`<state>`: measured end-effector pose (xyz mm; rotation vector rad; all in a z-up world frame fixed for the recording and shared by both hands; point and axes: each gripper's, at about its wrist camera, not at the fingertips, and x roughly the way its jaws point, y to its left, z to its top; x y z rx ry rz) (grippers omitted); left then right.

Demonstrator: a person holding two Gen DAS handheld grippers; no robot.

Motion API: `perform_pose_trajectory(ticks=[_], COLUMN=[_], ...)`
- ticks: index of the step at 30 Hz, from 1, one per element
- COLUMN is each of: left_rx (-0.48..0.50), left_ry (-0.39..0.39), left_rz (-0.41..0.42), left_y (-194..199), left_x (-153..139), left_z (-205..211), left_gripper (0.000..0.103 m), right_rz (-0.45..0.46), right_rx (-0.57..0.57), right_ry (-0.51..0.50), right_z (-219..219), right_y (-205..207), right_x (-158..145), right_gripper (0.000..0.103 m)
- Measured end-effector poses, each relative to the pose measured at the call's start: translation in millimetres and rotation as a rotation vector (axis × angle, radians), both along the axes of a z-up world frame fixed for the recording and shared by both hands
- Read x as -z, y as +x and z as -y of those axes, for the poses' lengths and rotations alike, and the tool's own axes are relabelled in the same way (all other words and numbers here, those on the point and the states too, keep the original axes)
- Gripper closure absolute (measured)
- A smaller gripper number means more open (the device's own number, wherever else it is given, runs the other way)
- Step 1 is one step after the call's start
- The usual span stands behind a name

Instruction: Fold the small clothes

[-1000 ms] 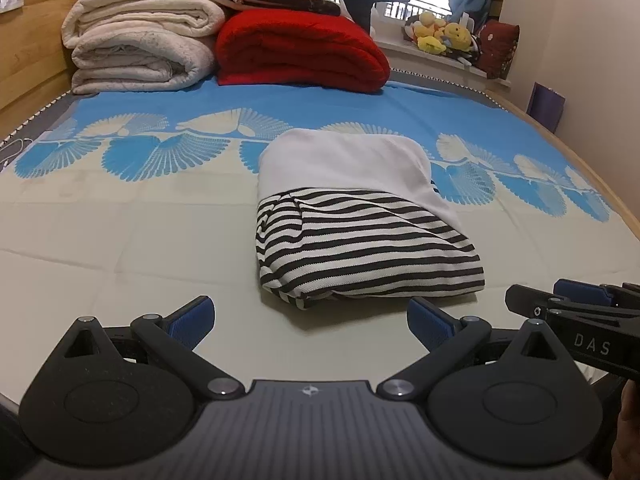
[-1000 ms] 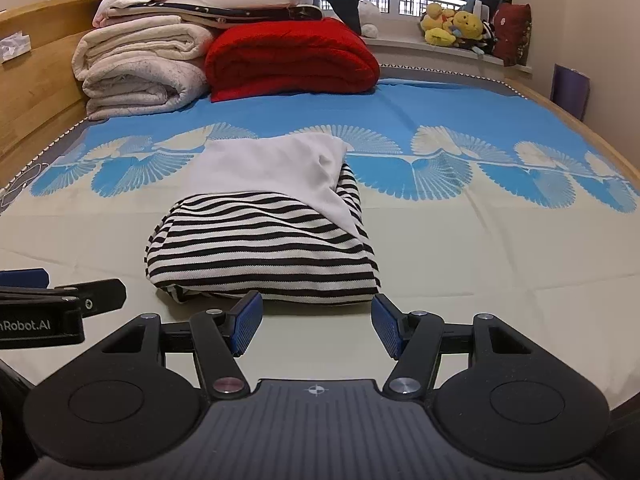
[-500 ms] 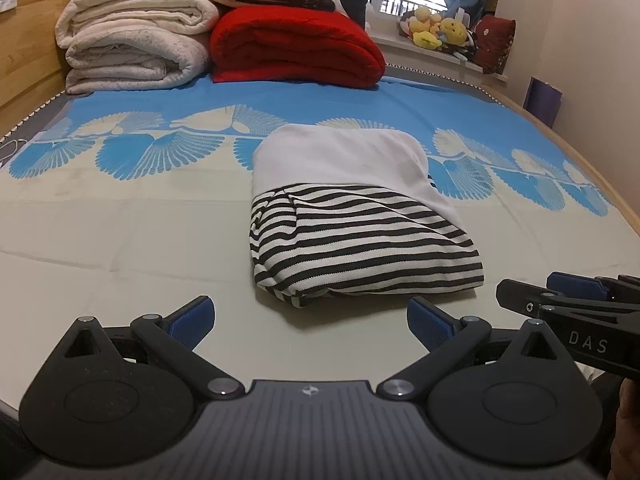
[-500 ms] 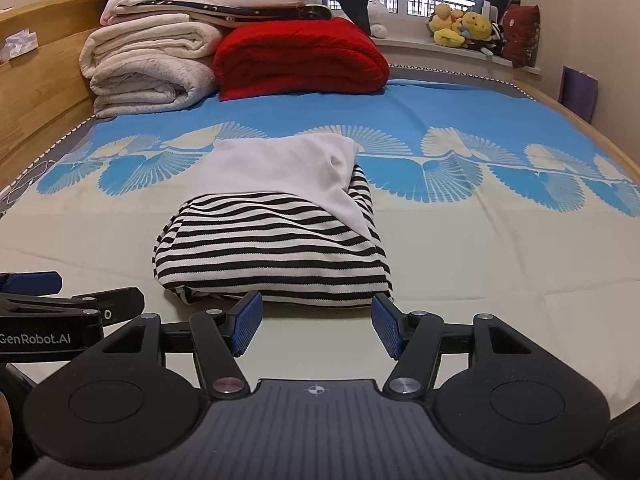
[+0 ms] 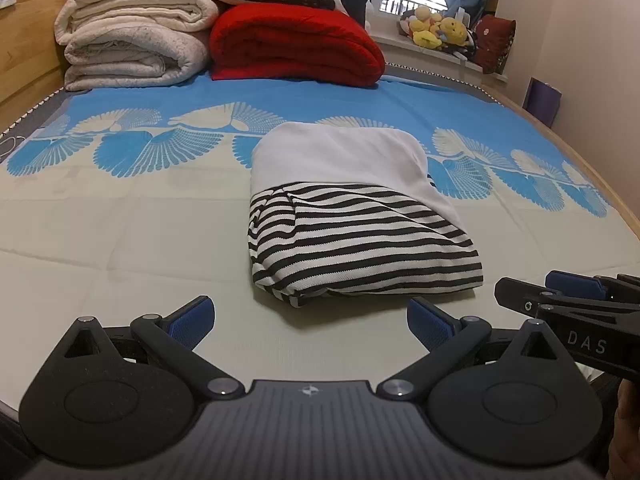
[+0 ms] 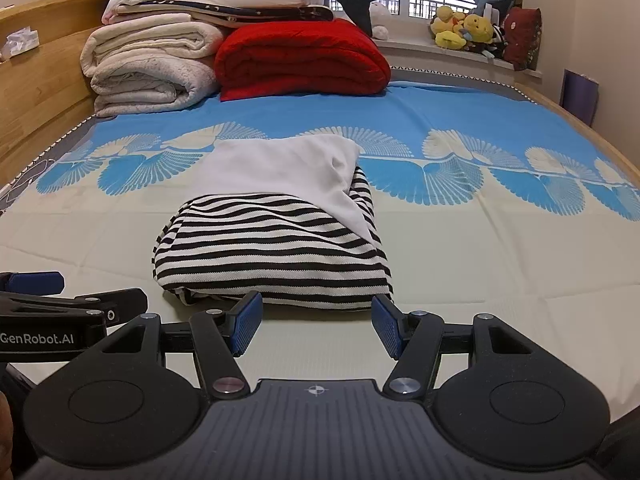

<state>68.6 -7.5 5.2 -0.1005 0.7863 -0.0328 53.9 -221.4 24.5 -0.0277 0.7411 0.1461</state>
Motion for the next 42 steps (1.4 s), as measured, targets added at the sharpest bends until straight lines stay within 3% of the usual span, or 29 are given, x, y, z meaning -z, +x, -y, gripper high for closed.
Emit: perform_pose_trajectory(ticks=[42], left_rx=[0.033], left_ry=[0.007], left_rz=[0.01], left_y=[-2.1], left_x=[1.4], left_z=[-1.1], left_gripper=[0.001], right_rz=[0.003], right_rx=[-0.003], right_ry=[-0.003], right_z=[-1.2], right_y=[0.2], right_x=[-2.3], right_gripper=[0.041])
